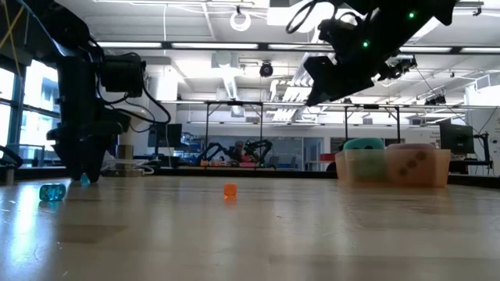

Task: Pick & Place Dice
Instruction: Put the light blue small die into the orange bin

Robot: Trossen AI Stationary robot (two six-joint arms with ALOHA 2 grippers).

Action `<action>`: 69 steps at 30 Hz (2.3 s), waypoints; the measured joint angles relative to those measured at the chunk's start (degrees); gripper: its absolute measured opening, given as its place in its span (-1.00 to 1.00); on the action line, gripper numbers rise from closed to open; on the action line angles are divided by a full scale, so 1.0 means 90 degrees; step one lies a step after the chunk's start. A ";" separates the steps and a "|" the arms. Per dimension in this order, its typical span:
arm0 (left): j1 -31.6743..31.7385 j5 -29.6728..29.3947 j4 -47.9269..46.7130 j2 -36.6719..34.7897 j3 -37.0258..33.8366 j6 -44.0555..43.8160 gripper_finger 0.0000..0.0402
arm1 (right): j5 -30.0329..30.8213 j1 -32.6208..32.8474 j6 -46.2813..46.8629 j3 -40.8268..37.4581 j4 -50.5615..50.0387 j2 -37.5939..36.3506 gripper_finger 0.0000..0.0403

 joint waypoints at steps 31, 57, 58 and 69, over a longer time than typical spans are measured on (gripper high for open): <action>-0.0001 0.0244 -0.0315 -0.0002 0.0075 -0.0421 0.03 | 0.0002 0.0000 -0.0019 0.0000 0.0094 -0.0005 0.46; -0.0006 0.0124 -0.0144 0.0000 0.0068 -0.0271 -0.66 | -0.0301 0.0000 -0.0016 0.0000 0.0097 -0.0005 0.46; -0.0006 0.0124 -0.0143 0.0000 0.0070 -0.0250 -0.68 | -0.0301 0.0000 -0.0016 0.0000 0.0097 -0.0007 0.46; -0.0490 0.0368 0.1086 -0.0026 0.0299 0.0637 -0.73 | -0.0363 0.0000 -0.0016 0.0002 0.0295 -0.0007 0.46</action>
